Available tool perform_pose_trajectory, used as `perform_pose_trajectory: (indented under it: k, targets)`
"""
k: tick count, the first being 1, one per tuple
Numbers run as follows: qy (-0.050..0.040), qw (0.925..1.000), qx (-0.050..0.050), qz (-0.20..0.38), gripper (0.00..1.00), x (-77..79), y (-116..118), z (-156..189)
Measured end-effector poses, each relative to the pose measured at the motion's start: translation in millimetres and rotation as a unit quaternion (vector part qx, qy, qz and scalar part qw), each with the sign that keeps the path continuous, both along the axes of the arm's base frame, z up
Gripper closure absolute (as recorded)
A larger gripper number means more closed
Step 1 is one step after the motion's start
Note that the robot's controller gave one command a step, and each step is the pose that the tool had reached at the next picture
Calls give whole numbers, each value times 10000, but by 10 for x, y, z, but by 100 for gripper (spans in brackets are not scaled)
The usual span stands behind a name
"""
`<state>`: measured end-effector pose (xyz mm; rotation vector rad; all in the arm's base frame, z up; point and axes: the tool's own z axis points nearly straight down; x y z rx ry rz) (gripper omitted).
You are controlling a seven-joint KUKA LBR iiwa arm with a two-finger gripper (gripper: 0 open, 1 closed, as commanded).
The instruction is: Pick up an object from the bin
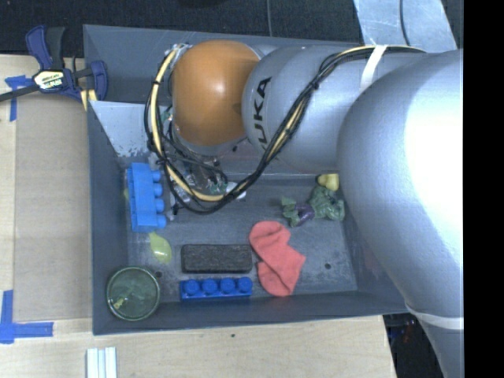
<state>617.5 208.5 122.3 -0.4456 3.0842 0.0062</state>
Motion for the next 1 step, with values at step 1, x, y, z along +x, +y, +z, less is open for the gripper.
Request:
perform_pose_trajectory:
  k: [1]
  targets:
    - [-19,10000,6,66,0,92,123,79]
